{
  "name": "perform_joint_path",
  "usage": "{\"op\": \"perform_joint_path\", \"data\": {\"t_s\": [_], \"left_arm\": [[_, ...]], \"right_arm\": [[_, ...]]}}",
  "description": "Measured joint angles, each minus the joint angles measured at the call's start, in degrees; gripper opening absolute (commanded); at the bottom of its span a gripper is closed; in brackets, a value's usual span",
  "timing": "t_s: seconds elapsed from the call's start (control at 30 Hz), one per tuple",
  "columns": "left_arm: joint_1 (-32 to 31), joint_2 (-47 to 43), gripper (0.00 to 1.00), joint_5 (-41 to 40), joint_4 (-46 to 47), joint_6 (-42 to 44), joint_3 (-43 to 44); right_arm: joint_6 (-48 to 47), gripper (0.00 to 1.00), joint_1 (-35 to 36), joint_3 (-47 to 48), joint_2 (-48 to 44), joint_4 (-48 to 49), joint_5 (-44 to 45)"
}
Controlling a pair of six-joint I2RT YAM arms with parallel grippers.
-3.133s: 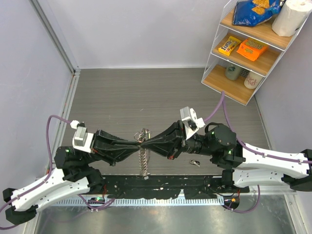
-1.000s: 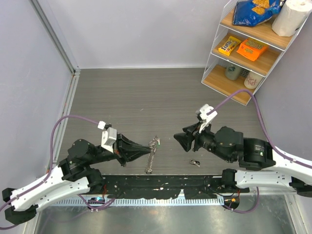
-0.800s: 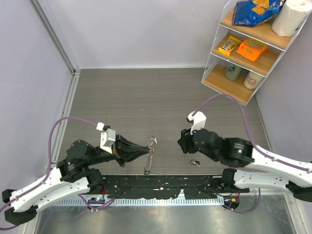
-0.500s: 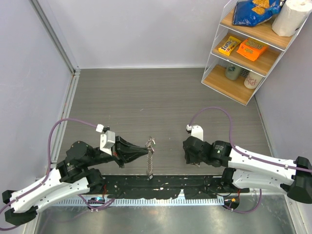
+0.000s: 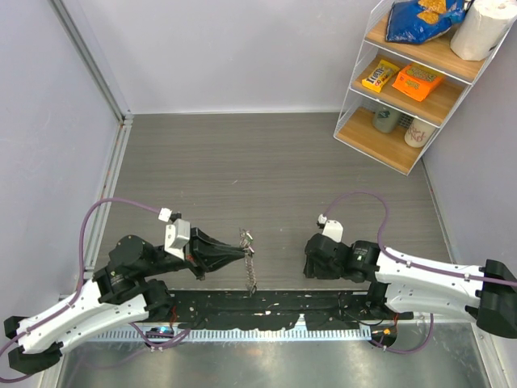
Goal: Put the keys on the keyring
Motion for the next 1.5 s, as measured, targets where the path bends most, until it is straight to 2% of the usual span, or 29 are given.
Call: {"op": "perform_joint_path", "data": {"t_s": [0.27,0.47,0.63,1.33,1.5], "left_arm": [[0.0,-0.5,0.00,0.5,0.0,0.0,-0.2],[0.0,-0.9,0.00,0.5,0.0,0.0,-0.4],[0.0,-1.3,0.00,0.5,0.0,0.0,-0.5],[0.0,-1.7,0.00,0.5,-0.1,0.0,-0.5],[0.0,-1.7,0.00,0.5,-0.3,0.1,-0.6]], "right_arm": [[6.1,0.47,0.0,-2.8,-0.9,0.9,0.6],[9.2,0.39,0.0,-3.6,-1.3,1.3,2.2],[11.4,0.39,0.0,-4.1,-1.3,1.5,3.7],[12.4,0.29,-1.2,-4.1,2.4,2.8,5.8],[12.4,0.22,-1.5,-4.7,2.8,3.5,5.8]]}}
